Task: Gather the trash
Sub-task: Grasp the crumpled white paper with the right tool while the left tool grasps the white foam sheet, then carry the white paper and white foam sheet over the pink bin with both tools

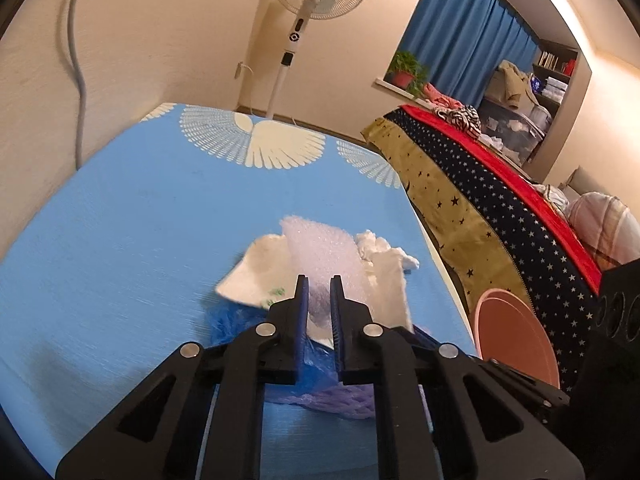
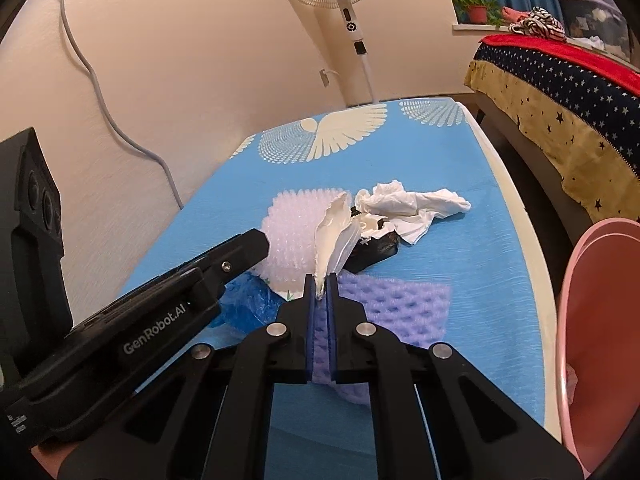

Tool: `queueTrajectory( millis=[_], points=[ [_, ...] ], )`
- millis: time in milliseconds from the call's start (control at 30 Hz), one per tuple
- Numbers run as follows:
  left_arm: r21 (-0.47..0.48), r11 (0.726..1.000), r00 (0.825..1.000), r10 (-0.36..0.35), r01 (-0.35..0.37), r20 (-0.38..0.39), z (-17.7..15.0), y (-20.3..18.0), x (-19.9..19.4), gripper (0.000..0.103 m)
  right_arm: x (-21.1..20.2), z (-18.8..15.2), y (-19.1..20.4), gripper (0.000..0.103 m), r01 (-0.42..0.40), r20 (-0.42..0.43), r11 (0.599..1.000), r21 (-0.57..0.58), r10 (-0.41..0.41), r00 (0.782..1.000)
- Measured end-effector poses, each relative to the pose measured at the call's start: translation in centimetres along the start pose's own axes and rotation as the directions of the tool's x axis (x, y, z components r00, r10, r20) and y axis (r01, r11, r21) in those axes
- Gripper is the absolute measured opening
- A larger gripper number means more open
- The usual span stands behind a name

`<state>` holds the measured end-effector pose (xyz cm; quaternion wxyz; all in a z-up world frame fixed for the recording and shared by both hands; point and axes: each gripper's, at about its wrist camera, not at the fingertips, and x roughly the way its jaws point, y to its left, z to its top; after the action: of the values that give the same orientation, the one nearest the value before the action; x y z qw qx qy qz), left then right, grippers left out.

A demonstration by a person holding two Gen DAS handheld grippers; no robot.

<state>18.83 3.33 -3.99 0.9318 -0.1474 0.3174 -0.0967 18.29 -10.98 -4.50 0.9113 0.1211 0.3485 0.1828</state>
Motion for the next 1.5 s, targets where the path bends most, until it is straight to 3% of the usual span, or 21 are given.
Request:
queueTrajectory(
  millis=[200,533,900,1500],
  points=[
    [0.006,1.000,0.998,0.008,-0.009,0.063,1.0,-0.2,-3.0,0.010,-2.1,0.1,0.2,0.003,0.013,0.009,1.000,-0.004,-0.013,1.000],
    [0.024,0.996,0.985,0.076,-0.080,0.154,1.2,-0.8,-8.3,0.010,-6.8,0.4,0.8,0.003,0.056,0.066,0.998,-0.023,-0.054,0.996],
    [0.057,0.991,0.978,0.108,-0.120,0.180,0.2,-1.7,-11.8,0.010,-11.7,0.6,1.2,0.002,0.081,0.134,0.997,-0.016,-0.079,0.988],
    [0.118,0.987,0.982,0.087,-0.108,0.168,-1.4,-3.9,-13.9,0.010,-17.2,0.1,0.5,0.002,0.133,0.195,0.991,-0.002,-0.130,0.972]
  ],
)
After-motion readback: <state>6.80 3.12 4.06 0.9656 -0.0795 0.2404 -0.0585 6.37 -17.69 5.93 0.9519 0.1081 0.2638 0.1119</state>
